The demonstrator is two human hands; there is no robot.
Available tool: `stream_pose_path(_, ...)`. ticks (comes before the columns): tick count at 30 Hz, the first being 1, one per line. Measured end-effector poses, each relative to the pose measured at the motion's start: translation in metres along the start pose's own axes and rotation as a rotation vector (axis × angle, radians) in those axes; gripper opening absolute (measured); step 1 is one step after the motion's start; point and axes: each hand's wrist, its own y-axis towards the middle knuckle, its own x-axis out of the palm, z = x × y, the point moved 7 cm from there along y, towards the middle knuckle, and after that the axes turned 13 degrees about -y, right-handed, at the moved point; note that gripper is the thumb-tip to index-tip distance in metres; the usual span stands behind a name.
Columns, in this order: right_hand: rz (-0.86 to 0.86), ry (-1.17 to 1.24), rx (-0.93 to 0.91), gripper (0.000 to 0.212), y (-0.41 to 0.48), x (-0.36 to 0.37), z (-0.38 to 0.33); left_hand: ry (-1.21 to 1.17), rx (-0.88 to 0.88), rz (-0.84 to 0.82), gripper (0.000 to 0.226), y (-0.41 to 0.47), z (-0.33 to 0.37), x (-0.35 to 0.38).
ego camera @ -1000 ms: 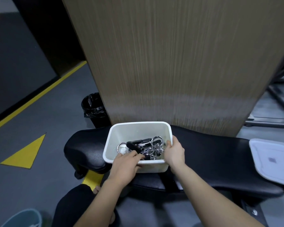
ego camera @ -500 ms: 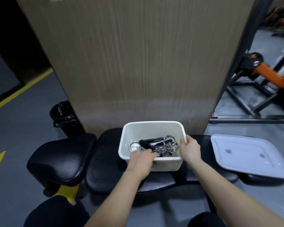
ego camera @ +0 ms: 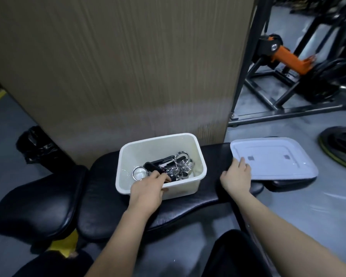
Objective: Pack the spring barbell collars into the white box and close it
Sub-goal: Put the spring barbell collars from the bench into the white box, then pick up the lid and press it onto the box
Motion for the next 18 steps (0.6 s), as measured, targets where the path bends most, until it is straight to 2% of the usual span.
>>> stream_pose_path(2, -0.104, -0.241, -0.057, 0.056, -0.004, 0.028, 0.021, 0.0, -0.003, 0.006, 0.035, 0.0, 0.0, 0.0)
stream_pose_path(5, -0.014, -0.285, -0.107, 0.029, -0.023, 0.028, 0.029, -0.004, -0.006, 0.014, 0.034, 0.001, 0.0, 0.0)
stream_pose_path(6, 0.03, -0.291, -0.126, 0.029, -0.027, 0.024, 0.029, -0.004, -0.011, 0.012, 0.033, 0.001, -0.001, 0.0)
stream_pose_path(9, -0.005, -0.331, -0.207, 0.048, -0.043, 0.023, 0.026, -0.003, -0.031, 0.001, 0.031, 0.0, -0.001, -0.001)
stream_pose_path(11, -0.057, -0.316, -0.238, 0.051, -0.051, 0.023, 0.026, -0.006, -0.029, 0.001, 0.03, 0.0, -0.001, -0.001)
stream_pose_path(14, -0.11, -0.246, -0.264, 0.034, -0.056, 0.016, 0.025, -0.011, -0.029, -0.004, 0.03, -0.002, -0.001, -0.001)
stream_pose_path(16, -0.067, -0.205, -0.275, 0.017, -0.054, 0.001, 0.02, 0.009, -0.03, -0.008, 0.032, -0.004, 0.001, -0.001)
stream_pose_path(18, 0.016, -0.03, -0.26, 0.005, -0.047, -0.019, 0.012, 0.034, -0.046, -0.023, 0.034, -0.004, 0.005, -0.002)
